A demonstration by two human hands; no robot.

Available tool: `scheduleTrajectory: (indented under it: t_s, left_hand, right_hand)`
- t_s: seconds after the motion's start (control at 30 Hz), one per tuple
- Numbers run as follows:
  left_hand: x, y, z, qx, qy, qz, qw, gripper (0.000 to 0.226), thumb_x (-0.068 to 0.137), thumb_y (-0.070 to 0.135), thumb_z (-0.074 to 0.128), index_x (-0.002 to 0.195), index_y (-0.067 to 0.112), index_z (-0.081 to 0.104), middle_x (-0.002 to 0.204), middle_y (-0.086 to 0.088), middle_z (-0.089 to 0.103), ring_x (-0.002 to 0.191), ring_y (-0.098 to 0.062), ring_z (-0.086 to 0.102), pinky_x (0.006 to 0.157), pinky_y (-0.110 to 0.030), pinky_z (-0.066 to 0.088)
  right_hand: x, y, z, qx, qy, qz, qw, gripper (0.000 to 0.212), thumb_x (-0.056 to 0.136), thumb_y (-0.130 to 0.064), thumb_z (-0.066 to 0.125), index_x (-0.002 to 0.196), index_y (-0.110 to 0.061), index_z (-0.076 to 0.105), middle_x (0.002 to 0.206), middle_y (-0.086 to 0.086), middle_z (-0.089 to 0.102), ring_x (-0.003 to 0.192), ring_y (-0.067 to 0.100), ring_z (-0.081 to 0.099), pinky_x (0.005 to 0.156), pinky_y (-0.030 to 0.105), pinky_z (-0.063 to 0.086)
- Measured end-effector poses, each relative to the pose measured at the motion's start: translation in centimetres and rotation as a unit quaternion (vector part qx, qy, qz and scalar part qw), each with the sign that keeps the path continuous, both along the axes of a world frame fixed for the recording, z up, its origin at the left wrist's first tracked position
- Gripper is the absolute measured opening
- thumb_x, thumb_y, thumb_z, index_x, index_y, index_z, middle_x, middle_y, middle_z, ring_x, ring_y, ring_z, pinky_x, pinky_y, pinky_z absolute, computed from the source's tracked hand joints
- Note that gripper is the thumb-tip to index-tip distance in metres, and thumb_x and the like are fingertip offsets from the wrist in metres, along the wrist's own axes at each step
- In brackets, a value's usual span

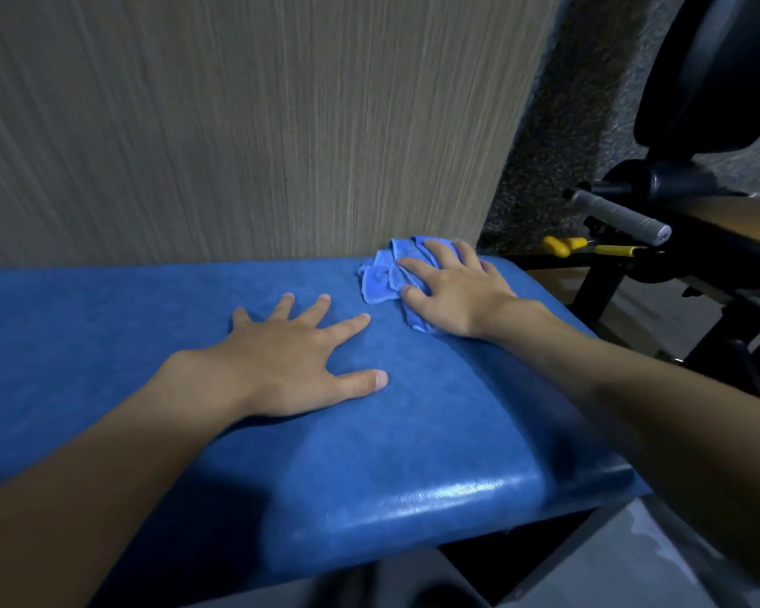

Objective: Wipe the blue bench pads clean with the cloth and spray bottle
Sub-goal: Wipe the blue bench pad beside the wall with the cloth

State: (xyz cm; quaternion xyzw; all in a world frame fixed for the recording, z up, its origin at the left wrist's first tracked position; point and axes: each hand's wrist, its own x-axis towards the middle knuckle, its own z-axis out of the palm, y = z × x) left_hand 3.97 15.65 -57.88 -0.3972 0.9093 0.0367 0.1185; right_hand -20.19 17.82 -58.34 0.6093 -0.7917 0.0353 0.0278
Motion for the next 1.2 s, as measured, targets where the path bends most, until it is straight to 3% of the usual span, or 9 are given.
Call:
scheduleTrajectory:
  t_s: [0.17, 0.33, 0.47, 0.6, 0.7, 0.8, 0.97, 1.1, 1.2]
  left_hand:
    - [-0.1, 0.2, 0.1, 0.005, 0.003, 0.006, 1.000, 0.093, 0.061, 0.098, 0.010, 0.145, 0.062, -0.011, 0.166, 0.010, -0.014, 0.153, -0.027, -0.012, 0.115, -0.065, 0.007]
    - [0.1, 0.4, 0.6, 0.025, 0.015, 0.014, 0.999, 0.089, 0.068, 0.095, 0.019, 0.147, 0.061, -0.005, 0.166, 0.010, -0.012, 0.153, -0.025, -0.011, 0.117, -0.065, 0.004]
    - [0.0, 0.4, 1.0, 0.034, 0.040, 0.017, 0.998, 0.088, 0.072, 0.093, 0.028, 0.149, 0.060, 0.002, 0.167, 0.008, -0.006, 0.154, -0.025, -0.006, 0.117, -0.065, 0.005]
    - [0.2, 0.4, 1.9, 0.047, 0.098, 0.016, 0.994, 0.100, 0.061, 0.096, 0.038, 0.149, 0.049, 0.027, 0.163, 0.010, 0.020, 0.151, -0.021, 0.017, 0.117, -0.058, 0.021]
    - [0.5, 0.8, 2.9, 0.027, 0.129, 0.022, 0.991, 0.072, 0.075, 0.065, 0.049, 0.143, 0.041, 0.041, 0.153, 0.013, 0.041, 0.140, -0.016, 0.040, 0.113, -0.050, 0.033]
    - [0.1, 3.0, 3.2, -0.014, 0.228, 0.036, 0.973, 0.050, 0.092, 0.034, 0.052, 0.142, 0.035, 0.045, 0.146, 0.005, 0.050, 0.131, -0.020, 0.048, 0.108, -0.045, 0.040]
    - [-5.2, 10.7, 2.5, -0.119, 0.313, -0.049, 0.941, 0.064, 0.089, 0.056, 0.029, 0.146, 0.030, 0.042, 0.152, 0.002, 0.041, 0.137, -0.022, 0.041, 0.109, -0.043, 0.036]
    - [-10.5, 13.4, 0.7, -0.076, 0.220, -0.042, 0.972, 0.081, 0.085, 0.079, 0.024, 0.155, 0.037, 0.022, 0.165, -0.005, 0.014, 0.152, -0.028, 0.010, 0.120, -0.055, 0.010]
    - [-11.5, 12.2, -0.4, -0.060, 0.175, -0.021, 0.983, 0.085, 0.084, 0.082, 0.027, 0.156, 0.040, 0.010, 0.167, -0.005, 0.002, 0.152, -0.032, 0.000, 0.120, -0.058, 0.001]
  right_hand:
    - [-0.1, -2.9, 0.3, -0.007, -0.019, -0.014, 1.000, 0.045, 0.095, -0.057, 0.027, 0.137, -0.046, 0.040, 0.160, -0.009, 0.015, 0.146, 0.027, 0.008, 0.117, 0.052, 0.015]
    - [0.9, 0.5, 0.1, 0.006, -0.026, -0.009, 1.000, 0.051, 0.099, -0.050, 0.025, 0.150, -0.044, 0.026, 0.166, -0.005, 0.003, 0.151, 0.030, -0.007, 0.121, 0.052, 0.007]
    - [3.1, 6.2, 0.0, 0.000, -0.011, 0.011, 1.000, 0.054, 0.099, -0.048, 0.025, 0.152, -0.042, 0.022, 0.166, -0.004, 0.001, 0.152, 0.030, -0.007, 0.121, 0.051, 0.009]
    - [5.7, 12.7, 0.3, 0.000, -0.010, 0.021, 1.000, 0.084, 0.073, -0.061, -0.004, 0.153, -0.044, 0.017, 0.166, -0.004, 0.000, 0.152, 0.029, -0.007, 0.122, 0.050, 0.008]
    - [7.2, 15.9, 0.3, 0.003, 0.006, 0.035, 0.999, 0.083, 0.075, -0.063, -0.005, 0.154, -0.044, 0.014, 0.166, -0.004, -0.002, 0.152, 0.029, -0.008, 0.121, 0.051, 0.009]
    - [6.5, 17.6, 1.7, -0.012, -0.075, 0.053, 0.996, 0.060, 0.096, -0.062, 0.022, 0.153, -0.045, 0.016, 0.166, -0.008, 0.001, 0.152, 0.019, -0.004, 0.122, 0.048, 0.007]
    - [0.7, 18.6, 2.8, -0.190, -0.205, -0.043, 0.959, 0.050, 0.101, -0.042, 0.037, 0.145, -0.020, 0.047, 0.151, -0.001, 0.047, 0.141, 0.017, 0.037, 0.117, 0.036, 0.026]
    - [-2.0, 19.6, 1.8, -0.162, -0.253, -0.081, 0.950, 0.041, 0.103, -0.031, 0.041, 0.140, -0.017, 0.054, 0.141, 0.005, 0.057, 0.136, 0.022, 0.046, 0.104, 0.023, 0.030]
    - [-2.5, 18.8, 1.5, -0.145, -0.242, -0.075, 0.956, 0.038, 0.102, -0.032, 0.043, 0.132, -0.016, 0.061, 0.134, 0.006, 0.063, 0.130, 0.025, 0.052, 0.106, 0.032, 0.038]
